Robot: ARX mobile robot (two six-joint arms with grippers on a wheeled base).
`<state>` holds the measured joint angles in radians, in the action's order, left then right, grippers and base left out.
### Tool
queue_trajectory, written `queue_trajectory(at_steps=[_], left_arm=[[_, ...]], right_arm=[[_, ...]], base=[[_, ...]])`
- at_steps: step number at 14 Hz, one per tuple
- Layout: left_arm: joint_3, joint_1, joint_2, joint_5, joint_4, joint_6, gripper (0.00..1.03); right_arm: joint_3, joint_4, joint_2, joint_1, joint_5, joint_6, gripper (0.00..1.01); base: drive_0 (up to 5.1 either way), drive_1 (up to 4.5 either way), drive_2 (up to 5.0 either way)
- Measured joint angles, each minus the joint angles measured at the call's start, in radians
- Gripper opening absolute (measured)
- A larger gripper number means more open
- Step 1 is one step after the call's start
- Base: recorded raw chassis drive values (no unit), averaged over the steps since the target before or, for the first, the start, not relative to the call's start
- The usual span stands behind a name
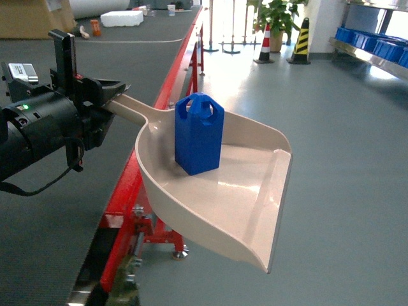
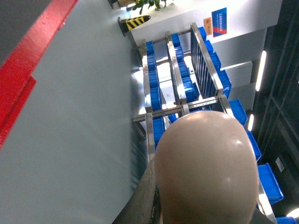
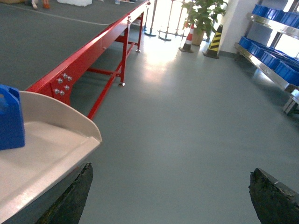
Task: Place part in tray to right shelf
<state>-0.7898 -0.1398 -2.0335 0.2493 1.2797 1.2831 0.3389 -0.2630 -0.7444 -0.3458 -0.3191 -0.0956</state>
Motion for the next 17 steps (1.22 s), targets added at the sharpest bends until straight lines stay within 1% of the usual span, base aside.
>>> queue_trajectory(at_steps=[17], left_arm=[[0.0, 0.001, 0.0, 0.002, -0.001, 0.001, 0.16]], right_arm=[[0.0, -0.003, 0.0, -0.001, 0.001, 0.0, 0.98]], base=[[5.0, -2.38, -2.4]])
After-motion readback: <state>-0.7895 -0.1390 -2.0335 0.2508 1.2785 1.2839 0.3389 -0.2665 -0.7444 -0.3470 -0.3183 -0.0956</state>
